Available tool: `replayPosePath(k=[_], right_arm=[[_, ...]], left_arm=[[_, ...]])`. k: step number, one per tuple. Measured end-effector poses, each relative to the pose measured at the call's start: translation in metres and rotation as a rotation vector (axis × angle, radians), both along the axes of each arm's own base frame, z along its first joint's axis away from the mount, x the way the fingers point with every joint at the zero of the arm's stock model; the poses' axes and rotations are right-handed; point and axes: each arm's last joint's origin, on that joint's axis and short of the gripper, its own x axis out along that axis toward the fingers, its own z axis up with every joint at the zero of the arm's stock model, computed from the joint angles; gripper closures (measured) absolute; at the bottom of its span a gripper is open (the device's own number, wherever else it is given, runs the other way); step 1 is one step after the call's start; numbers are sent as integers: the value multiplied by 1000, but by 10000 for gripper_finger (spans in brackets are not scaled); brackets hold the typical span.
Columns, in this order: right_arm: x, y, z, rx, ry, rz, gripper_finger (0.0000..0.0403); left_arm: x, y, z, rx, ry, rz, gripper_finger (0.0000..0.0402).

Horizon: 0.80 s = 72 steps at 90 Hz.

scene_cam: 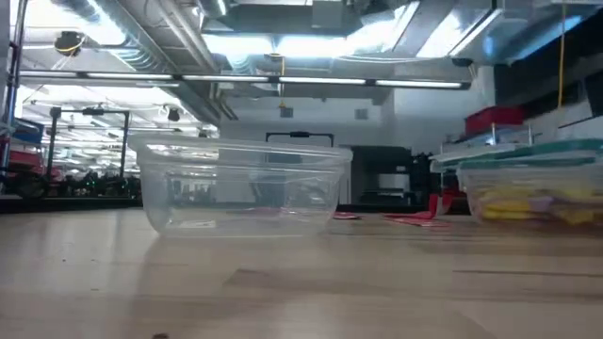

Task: Sort candy
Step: Open the left transparent bin, then put the pink candy strip into the left transparent bin

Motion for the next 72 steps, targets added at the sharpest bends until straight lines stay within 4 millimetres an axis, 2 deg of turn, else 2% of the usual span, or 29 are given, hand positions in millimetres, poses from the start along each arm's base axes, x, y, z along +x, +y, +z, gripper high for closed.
replayPosePath(k=[11, 23, 34, 45, 59, 72], right_arm=[[2, 3, 7, 19, -6, -1, 343], [7, 8, 31, 16, -63, 74, 279], [14, 12, 57, -5, -186, 171, 227], [24, 15, 80, -66, -362, 257, 194], [54, 5, 93, -132, -478, 272, 181], [101, -18, 89, -137, -457, 310, 180]], left_arm=[[-1, 14, 12, -41, 44, 2, 401], [-9, 40, 34, -112, 103, 36, 401], [-19, 66, 46, -139, 193, 102, 401], [-30, 90, 49, -157, 313, 206, 401], [-40, 114, 40, -243, 465, 385, 401], [-42, 131, 29, -348, 623, 462, 401]])
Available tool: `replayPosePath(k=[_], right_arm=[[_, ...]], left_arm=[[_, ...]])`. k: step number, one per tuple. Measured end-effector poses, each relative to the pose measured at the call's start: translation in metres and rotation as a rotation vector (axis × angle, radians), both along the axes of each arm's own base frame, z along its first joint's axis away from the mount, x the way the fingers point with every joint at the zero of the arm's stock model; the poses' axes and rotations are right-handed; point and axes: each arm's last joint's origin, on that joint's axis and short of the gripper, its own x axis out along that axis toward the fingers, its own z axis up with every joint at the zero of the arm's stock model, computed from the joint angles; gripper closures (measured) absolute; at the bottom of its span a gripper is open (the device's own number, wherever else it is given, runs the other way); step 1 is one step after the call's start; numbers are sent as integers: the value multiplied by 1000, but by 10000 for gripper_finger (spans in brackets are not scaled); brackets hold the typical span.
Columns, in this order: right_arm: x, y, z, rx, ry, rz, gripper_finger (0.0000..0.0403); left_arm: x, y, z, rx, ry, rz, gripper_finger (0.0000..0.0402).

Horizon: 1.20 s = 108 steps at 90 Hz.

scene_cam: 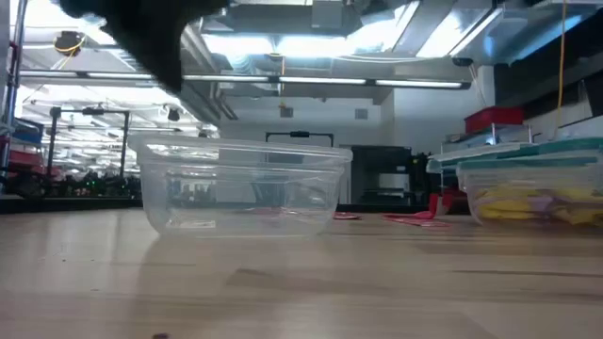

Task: Sort candy
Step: Put the pink candy strip into the left transparent bin

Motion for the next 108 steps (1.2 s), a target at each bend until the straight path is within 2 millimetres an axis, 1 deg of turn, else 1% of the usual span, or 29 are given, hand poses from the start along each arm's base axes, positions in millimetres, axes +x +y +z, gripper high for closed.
replayPosePath(k=[6, 11, 17, 22, 28, 34, 42, 47, 57, 64, 69, 74, 83, 96, 108], right_arm=[[23, -17, -5, 24, 29, 45, 180], [45, -37, -7, 84, 26, 93, 180], [65, -64, -8, 163, -3, 145, 180], [78, -87, -7, 208, -47, 149, 180], [90, -116, -8, 243, -94, 119, 180], [98, -141, -11, 275, -117, 94, 180], [109, -168, -20, 322, -132, 84, 180], [116, -183, -30, 337, -123, 82, 180], [132, -203, -53, 356, -69, 63, 180], [146, -212, -68, 353, -43, 37, 180], [154, -218, -79, 328, -14, -24, 180], [161, -226, -90, 320, 2, -126, 180], [169, -243, -106, 390, -5, -291, 180], [177, -268, -123, 477, -28, -447, 180], [178, -285, -137, 511, -56, -554, 180]], left_arm=[[-1, 6, -2, -15, 44, 20, 401], [0, 12, -3, -15, 64, 17, 402], [-1, 20, 2, -23, 69, 22, 402], [-3, 27, 9, -22, 70, 20, 402], [-6, 38, 14, -5, 70, 15, 402], [-9, 50, 19, 10, 75, 13, 402], [-16, 70, 28, 13, 91, 20, 402], [-21, 85, 30, 17, 105, 33, 402], [-32, 112, 28, 2, 107, 54, 402], [-40, 131, 24, -12, 89, 64, 402], [-45, 143, 19, -20, 82, 68, 402], [-48, 153, 13, -30, 65, 71, 402], [-52, 168, 6, -50, 27, 60, 402], [-49, 187, -4, -38, 21, 23, 402], [-48, 202, -11, -16, 59, -11, 402]])
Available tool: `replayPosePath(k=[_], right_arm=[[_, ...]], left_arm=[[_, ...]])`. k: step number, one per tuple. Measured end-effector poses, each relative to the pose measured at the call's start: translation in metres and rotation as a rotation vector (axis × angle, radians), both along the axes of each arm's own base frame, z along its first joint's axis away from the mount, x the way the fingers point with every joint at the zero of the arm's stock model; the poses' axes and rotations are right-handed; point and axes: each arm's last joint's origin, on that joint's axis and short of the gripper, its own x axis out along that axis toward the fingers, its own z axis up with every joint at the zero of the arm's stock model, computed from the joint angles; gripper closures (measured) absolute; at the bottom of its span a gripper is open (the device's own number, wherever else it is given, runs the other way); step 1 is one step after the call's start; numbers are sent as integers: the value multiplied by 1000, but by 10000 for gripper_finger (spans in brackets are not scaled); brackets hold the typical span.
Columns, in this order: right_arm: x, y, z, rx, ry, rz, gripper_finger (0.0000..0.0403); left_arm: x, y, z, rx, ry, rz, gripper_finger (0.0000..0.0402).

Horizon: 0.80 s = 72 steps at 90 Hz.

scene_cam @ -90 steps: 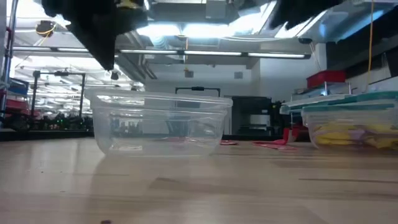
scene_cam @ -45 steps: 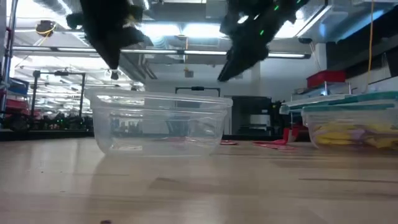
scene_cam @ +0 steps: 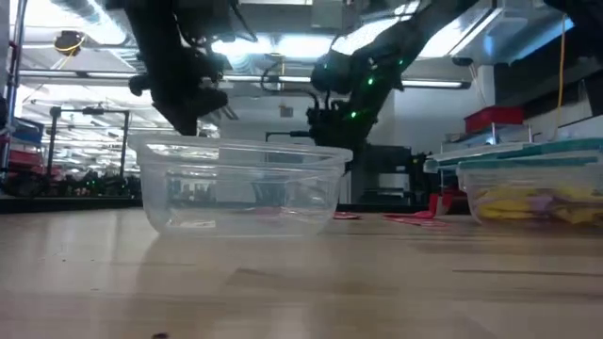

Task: Sort candy
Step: Put the pink candy strip into the left transparent bin

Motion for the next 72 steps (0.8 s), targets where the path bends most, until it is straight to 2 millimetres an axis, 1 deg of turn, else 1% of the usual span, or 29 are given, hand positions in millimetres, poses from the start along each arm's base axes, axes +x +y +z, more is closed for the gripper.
replayPosePath(k=[5, 15, 23, 30, 36, 56, 64, 72], right_arm=[[0, -4, -5, 7, -3, -35, 180], [-2, -8, -17, -4, 51, -118, 180], [-6, -10, -22, -36, 105, -198, 180], [-9, -12, -25, -22, 110, -218, 180], [-8, -11, -29, 18, 69, -210, 180], [-17, -8, -44, 65, 55, -252, 185], [-18, -8, -47, 60, 32, -250, 202], [-19, -7, -51, 63, 29, -243, 231]], left_arm=[[-1, 5, -1, 5, 32, -12, 402], [-3, 14, -1, 20, 78, -19, 402], [-5, 20, -1, 29, 93, -1, 402], [-6, 22, -1, 29, 95, 10, 402], [-6, 22, -1, 28, 92, 15, 402], [-5, 20, -2, -3, 78, 2, 402], [-4, 16, -2, -4, 79, -14, 402], [-6, 10, -2, -13, 86, -9, 402]])
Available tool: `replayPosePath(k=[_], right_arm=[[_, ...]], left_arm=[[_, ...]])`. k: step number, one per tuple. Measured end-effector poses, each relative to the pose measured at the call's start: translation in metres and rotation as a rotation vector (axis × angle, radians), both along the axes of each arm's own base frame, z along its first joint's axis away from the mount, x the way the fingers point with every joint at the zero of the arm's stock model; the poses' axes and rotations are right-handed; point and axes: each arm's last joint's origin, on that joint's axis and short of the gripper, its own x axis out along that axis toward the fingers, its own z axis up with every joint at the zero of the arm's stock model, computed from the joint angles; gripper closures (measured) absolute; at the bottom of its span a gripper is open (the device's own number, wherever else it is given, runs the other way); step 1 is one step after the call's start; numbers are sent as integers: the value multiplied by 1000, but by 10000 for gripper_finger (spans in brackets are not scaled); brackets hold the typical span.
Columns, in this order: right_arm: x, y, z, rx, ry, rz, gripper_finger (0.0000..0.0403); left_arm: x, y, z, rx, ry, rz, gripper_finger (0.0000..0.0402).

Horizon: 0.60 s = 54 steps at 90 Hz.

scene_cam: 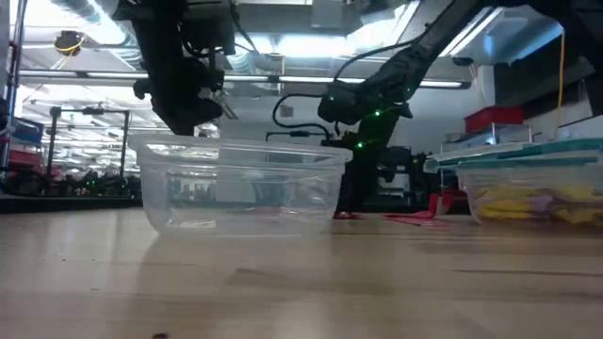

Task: Sort candy
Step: Put the pink candy strip into the left transparent bin

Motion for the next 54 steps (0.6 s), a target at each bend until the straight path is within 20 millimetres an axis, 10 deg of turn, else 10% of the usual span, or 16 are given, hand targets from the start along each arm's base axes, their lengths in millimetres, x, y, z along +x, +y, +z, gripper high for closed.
replayPosePath(k=[30, 54], right_arm=[[2, 7, -9, 24, 46, 113, 387], [-1, 18, 7, -5, 82, 221, 402]], left_arm=[[-5, -25, -1, 8, -26, 37, 402], [-6, -46, -1, 28, -68, 21, 402]])
